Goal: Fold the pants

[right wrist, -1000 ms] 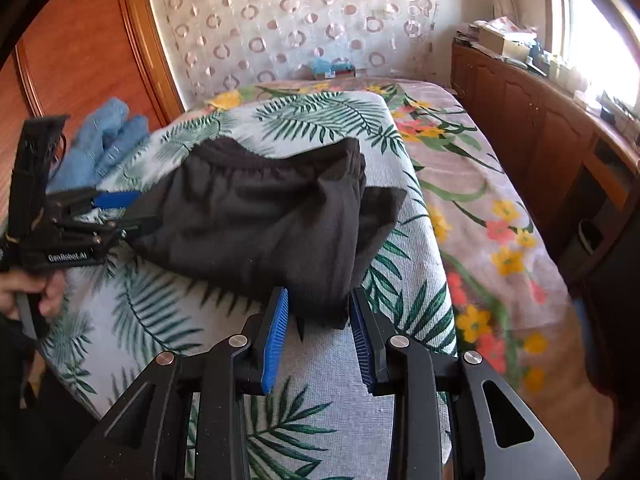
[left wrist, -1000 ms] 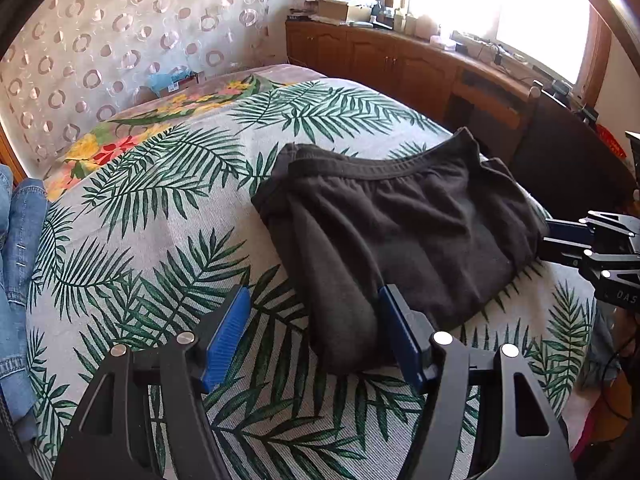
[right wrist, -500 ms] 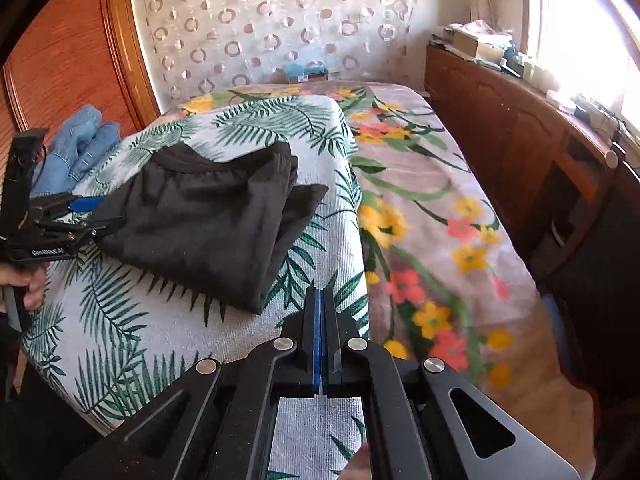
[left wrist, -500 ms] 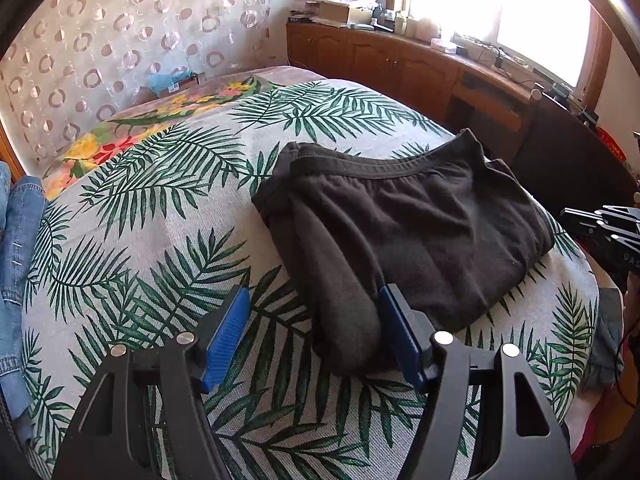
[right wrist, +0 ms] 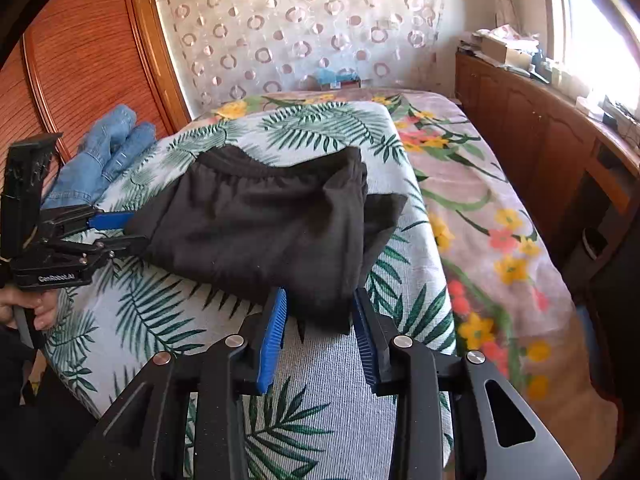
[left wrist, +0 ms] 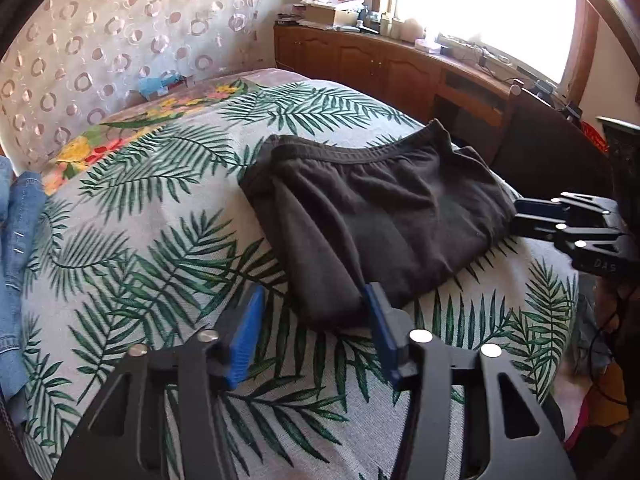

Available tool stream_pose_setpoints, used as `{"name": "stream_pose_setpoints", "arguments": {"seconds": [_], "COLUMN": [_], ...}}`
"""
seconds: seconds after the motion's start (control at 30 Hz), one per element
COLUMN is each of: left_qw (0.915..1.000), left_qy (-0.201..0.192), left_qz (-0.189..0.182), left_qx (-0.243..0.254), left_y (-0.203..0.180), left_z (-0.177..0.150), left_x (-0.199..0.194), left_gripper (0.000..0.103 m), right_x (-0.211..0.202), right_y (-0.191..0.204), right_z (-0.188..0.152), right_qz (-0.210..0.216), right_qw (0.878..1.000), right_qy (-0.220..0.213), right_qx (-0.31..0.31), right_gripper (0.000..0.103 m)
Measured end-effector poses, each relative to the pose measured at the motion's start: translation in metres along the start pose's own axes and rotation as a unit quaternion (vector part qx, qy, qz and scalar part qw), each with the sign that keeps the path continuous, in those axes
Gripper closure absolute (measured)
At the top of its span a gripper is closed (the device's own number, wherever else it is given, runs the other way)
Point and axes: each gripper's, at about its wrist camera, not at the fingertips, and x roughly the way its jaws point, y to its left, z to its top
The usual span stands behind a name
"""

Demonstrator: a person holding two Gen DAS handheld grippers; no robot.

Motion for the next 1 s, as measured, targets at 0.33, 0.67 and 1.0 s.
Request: {"name": "stream_pose_setpoints", "arguments": {"seconds": [0.33,0.67,1.0], "left_qw": [0.9998,0.9993,0.9992], "left_qy": [-0.004,-0.028,-0.027], "left_qz": [-0.017,-0.024,-0.027], "left_qx": [-0.004,0.0,0.012], "left_y": [-0.002,-0.012,-0.035], "left_z": [0.005,-0.011,-0.039], "left_x": [0.002,-0.037,-0.062], "left_gripper": [0.087,0.089,0.089], "right_x": [0.0,-0.022,-0.049], "right_y": [-0.004,0.008,0.014], "right_z": [0.009,-0.006,-0.03], "right_qz": [0.01,0.017,0.028], "right_qw": [1.0,1.0,1.0], "right_qy": [-0.01,-0.015,-0.002], "right_qx": [-0.009,-0.01,-0.007], "right_gripper": [0.096,0.097,0.097]}}
